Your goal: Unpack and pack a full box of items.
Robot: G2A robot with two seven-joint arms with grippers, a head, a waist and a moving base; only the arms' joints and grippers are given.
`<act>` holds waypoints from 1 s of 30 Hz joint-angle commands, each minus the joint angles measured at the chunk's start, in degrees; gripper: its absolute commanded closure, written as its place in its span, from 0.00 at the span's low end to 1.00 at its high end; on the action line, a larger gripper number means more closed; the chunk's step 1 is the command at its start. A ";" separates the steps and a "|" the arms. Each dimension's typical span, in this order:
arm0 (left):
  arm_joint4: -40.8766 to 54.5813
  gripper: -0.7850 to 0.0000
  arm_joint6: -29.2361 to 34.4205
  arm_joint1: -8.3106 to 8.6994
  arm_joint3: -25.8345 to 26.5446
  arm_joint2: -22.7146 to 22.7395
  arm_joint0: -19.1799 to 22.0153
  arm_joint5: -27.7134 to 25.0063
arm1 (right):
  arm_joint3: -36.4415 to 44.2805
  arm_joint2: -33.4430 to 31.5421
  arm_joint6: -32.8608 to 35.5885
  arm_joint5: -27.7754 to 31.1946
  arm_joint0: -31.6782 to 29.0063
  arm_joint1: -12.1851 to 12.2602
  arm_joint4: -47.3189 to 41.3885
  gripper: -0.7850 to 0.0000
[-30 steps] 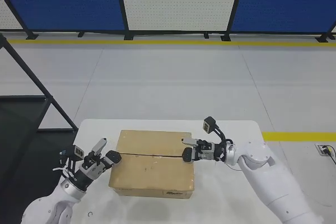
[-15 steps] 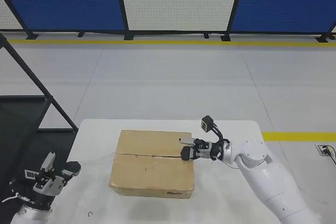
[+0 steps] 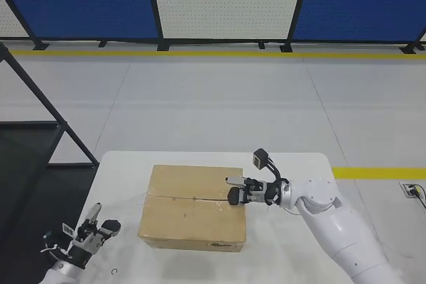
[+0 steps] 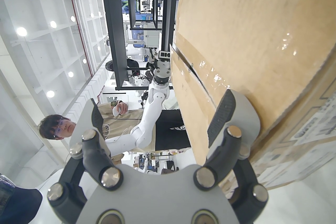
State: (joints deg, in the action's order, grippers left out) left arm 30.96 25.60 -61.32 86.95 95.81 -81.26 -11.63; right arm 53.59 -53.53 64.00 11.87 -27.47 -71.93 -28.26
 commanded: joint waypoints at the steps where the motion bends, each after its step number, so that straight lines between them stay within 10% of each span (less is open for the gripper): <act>1: -2.34 0.00 -0.76 -0.19 -1.94 -1.82 2.28 0.01 | 0.23 -0.22 -0.08 0.00 -0.28 0.03 0.07 0.00; 13: 0.08 0.00 -4.51 -2.09 -12.53 -9.37 14.02 0.64 | 1.63 -1.29 0.12 -0.44 -1.40 0.22 1.06 0.00; 30: 2.32 0.00 -5.26 -3.63 -17.29 -12.82 17.45 1.44 | 1.11 -1.72 1.20 -0.96 -0.44 -0.08 1.70 0.00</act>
State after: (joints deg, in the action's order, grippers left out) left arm 33.49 20.35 -64.87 69.65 83.29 -63.65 -10.08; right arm 54.83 -55.26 65.13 10.85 -27.98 -71.98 -26.53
